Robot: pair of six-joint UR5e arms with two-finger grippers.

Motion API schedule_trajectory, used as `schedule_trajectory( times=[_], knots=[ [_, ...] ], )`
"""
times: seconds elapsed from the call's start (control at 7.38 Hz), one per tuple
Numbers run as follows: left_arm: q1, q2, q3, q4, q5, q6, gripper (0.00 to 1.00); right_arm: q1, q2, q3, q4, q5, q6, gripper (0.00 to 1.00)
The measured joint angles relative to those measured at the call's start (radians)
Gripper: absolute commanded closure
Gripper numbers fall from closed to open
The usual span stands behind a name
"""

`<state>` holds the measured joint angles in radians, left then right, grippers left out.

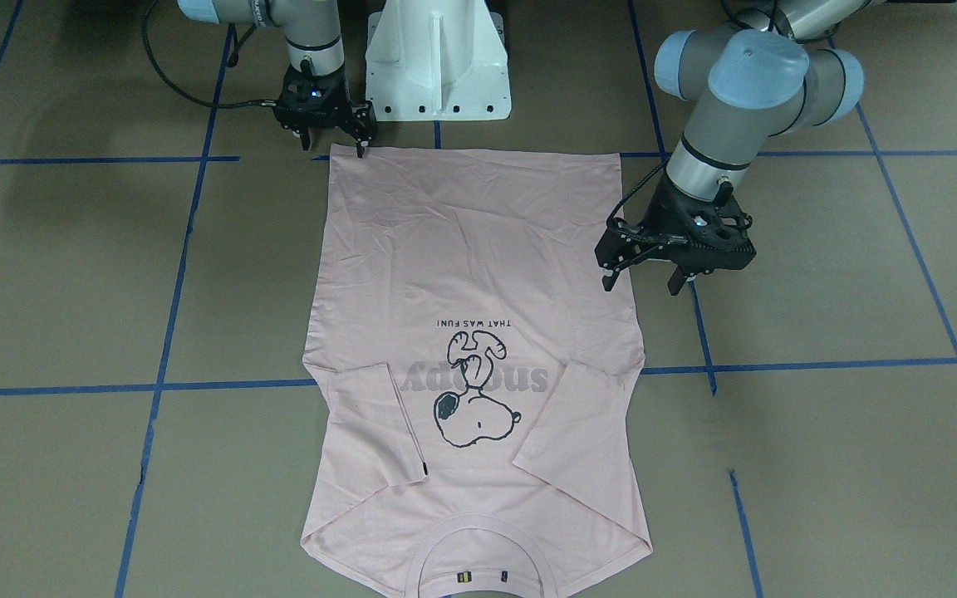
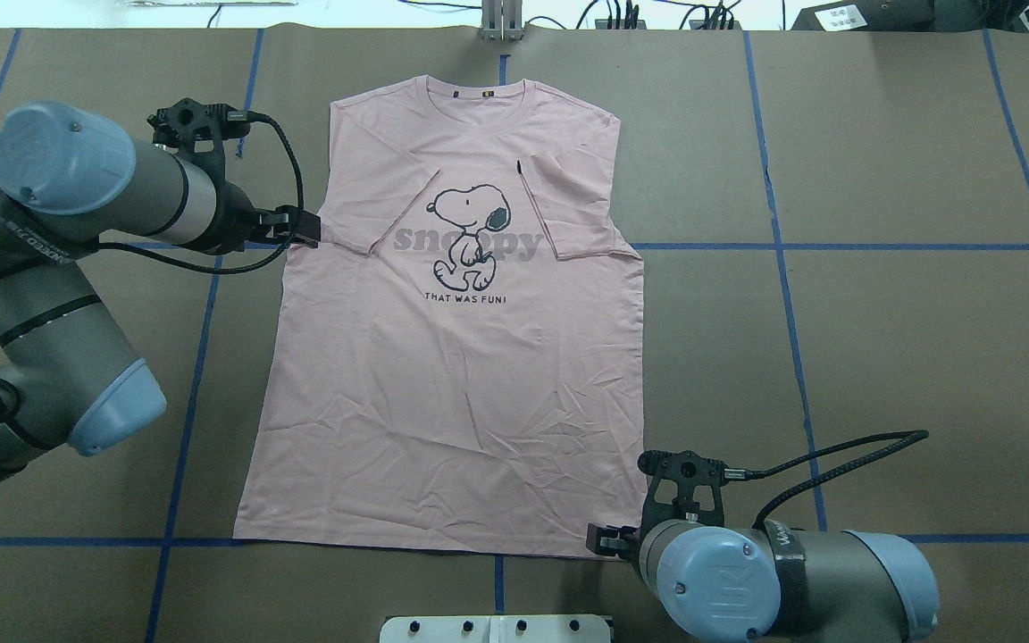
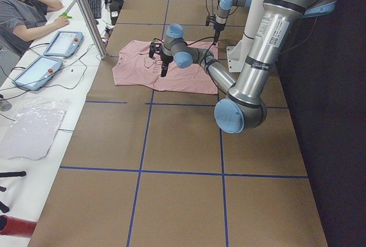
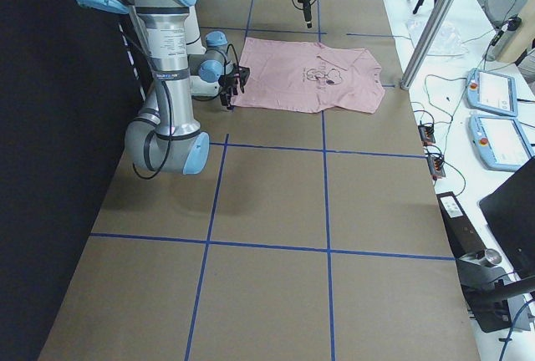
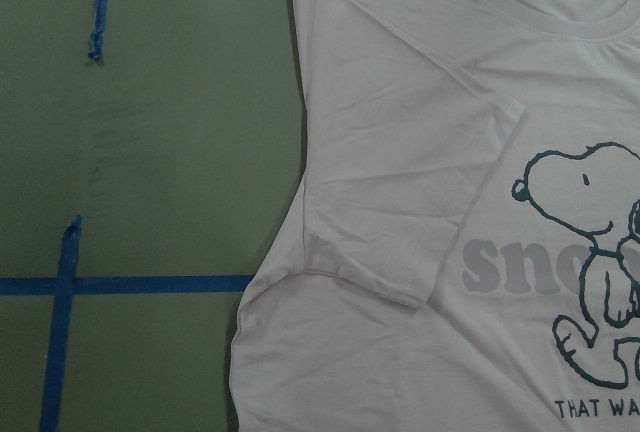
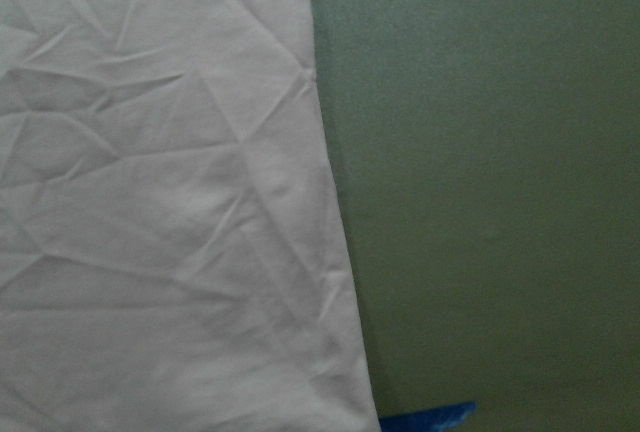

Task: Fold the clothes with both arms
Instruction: 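Move both grippers down to the hem corners nearest the robot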

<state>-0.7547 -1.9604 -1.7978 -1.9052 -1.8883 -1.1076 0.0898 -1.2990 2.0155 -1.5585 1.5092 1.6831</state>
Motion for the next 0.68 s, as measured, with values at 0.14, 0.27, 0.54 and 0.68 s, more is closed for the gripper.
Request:
schedule_trajectory(
  times=[0.14,0.27,0.54,0.68],
  knots=[
    [0.0,0.0,0.0,0.0,0.0,0.0,0.0,0.0,-0.002,-0.001,0.0,0.004,0.0,0.11],
    [0.0,0.0,0.0,-0.001,0.0,0.0,0.0,-0.001,-0.003,-0.002,0.0,0.005,-0.001,0.19],
    [0.0,-0.001,0.0,-0.002,0.0,0.0,0.0,-0.002,-0.003,-0.006,0.0,0.011,-0.002,0.63],
    [0.0,-0.001,0.0,-0.003,0.0,0.0,0.0,-0.002,-0.002,-0.006,0.0,0.02,-0.002,0.83]
  ],
)
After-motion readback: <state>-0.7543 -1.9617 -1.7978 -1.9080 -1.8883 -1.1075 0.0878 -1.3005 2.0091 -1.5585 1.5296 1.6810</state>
